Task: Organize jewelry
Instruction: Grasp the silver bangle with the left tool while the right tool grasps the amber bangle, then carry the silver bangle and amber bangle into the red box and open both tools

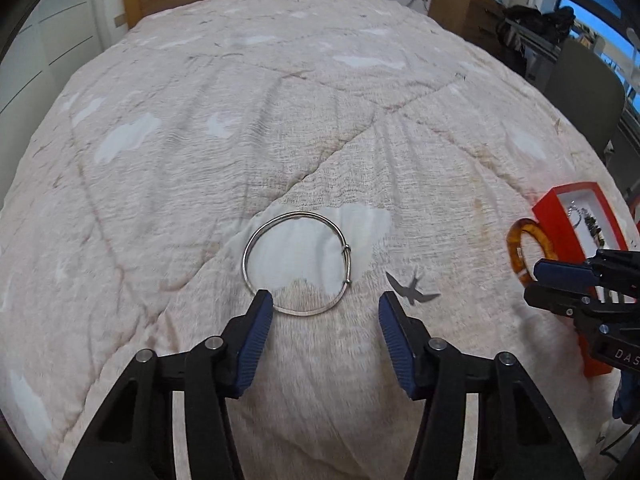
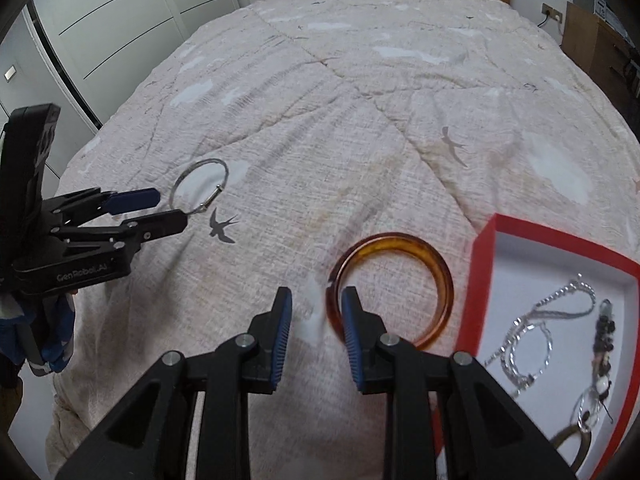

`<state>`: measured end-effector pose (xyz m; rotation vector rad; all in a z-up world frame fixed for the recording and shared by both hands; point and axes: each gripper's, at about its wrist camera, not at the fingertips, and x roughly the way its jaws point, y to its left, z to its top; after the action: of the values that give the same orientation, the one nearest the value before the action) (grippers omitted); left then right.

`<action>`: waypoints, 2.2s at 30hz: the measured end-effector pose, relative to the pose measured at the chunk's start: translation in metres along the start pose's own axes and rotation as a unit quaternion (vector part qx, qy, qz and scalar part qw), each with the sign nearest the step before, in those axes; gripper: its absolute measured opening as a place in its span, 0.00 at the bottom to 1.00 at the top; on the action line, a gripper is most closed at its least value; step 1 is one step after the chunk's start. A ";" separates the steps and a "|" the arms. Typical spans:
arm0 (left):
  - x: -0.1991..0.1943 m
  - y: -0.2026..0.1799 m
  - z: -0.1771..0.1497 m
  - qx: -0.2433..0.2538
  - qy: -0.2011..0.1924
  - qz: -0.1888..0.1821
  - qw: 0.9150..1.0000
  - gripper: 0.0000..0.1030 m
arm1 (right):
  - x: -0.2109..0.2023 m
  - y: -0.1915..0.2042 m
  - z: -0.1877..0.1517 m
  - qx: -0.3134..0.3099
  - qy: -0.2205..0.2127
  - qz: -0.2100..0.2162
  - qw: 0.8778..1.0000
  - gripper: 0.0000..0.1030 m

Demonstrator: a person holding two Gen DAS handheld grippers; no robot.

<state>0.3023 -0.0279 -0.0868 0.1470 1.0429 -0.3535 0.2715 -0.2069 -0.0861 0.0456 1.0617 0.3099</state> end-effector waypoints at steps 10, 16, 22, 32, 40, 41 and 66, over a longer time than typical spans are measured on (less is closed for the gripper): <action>0.036 -0.001 0.003 0.050 0.037 -0.002 0.998 0.44 | 0.033 -0.004 0.005 0.003 0.022 0.004 1.000 0.24; 0.039 -0.003 0.006 0.037 0.044 -0.035 0.998 0.14 | 0.039 -0.002 0.006 0.014 0.032 0.015 0.999 0.25; 0.027 -0.010 -0.007 0.021 0.038 -0.046 0.998 0.06 | 0.033 0.010 -0.008 0.018 0.040 0.035 0.998 0.11; -0.033 0.001 -0.047 -0.059 0.002 -0.073 0.996 0.06 | -0.009 0.030 -0.047 0.049 0.019 0.090 0.995 0.09; -0.094 0.001 -0.082 -0.085 -0.025 -0.063 0.994 0.06 | -0.058 0.049 -0.074 0.072 -0.014 0.137 0.988 0.08; -0.102 0.000 -0.087 -0.087 -0.029 -0.060 0.994 0.06 | -0.065 0.053 -0.077 0.071 -0.019 0.140 0.987 0.08; -0.148 -0.193 -0.017 0.040 -0.076 -0.116 0.990 0.06 | -0.193 -0.074 -0.111 0.125 -0.127 0.057 0.982 0.08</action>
<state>0.1532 -0.1715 0.0423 0.0692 0.8964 -0.6087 0.1062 -0.3422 0.0105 0.3642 0.8403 0.2648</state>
